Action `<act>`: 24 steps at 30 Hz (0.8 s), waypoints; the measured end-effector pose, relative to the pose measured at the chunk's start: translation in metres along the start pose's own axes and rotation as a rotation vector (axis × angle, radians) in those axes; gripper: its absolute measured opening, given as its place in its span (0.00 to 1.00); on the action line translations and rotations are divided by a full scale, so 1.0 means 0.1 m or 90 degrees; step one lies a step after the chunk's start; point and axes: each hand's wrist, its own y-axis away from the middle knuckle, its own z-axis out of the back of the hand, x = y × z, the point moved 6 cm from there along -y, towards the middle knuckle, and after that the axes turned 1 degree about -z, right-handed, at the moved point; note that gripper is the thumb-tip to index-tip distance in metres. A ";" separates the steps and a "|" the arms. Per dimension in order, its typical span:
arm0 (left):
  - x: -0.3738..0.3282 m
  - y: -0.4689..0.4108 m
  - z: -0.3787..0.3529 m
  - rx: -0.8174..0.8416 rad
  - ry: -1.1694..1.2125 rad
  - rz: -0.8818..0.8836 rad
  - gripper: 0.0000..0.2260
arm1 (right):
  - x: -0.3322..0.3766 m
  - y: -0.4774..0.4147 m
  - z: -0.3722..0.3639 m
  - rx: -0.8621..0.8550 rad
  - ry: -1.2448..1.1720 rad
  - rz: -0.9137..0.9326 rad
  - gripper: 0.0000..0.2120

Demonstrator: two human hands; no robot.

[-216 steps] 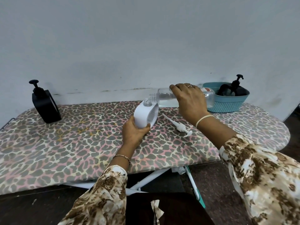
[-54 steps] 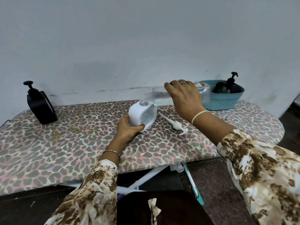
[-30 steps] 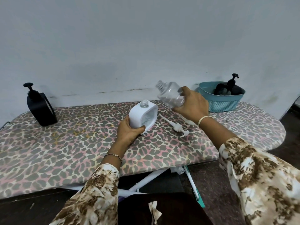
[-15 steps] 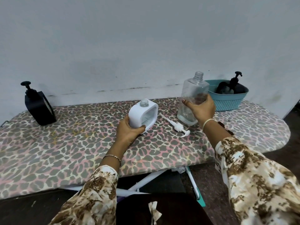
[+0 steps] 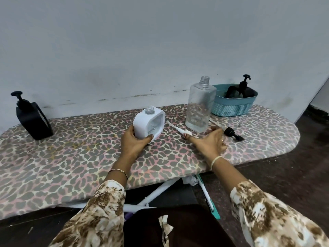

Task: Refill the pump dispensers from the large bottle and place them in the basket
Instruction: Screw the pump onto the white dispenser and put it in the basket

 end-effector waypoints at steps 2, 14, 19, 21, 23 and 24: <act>-0.03 0.05 0.02 -0.015 -0.012 -0.006 0.31 | -0.02 0.02 -0.04 0.006 0.077 0.023 0.59; -0.06 0.17 0.09 -0.076 -0.028 -0.015 0.31 | 0.04 0.12 0.08 -0.037 -0.242 0.112 0.17; -0.02 0.14 0.09 -0.066 0.025 0.009 0.30 | 0.27 0.13 0.24 -0.091 -0.463 0.102 0.11; -0.01 0.13 0.08 -0.058 0.042 0.015 0.30 | 0.46 0.15 0.32 -0.123 -0.452 0.140 0.09; -0.01 0.12 0.08 -0.046 0.054 0.017 0.31 | 0.72 0.18 0.44 -0.153 -0.435 0.196 0.08; 0.00 0.12 0.08 -0.038 0.063 0.021 0.31 | 0.87 0.19 0.50 -0.162 -0.432 0.230 0.08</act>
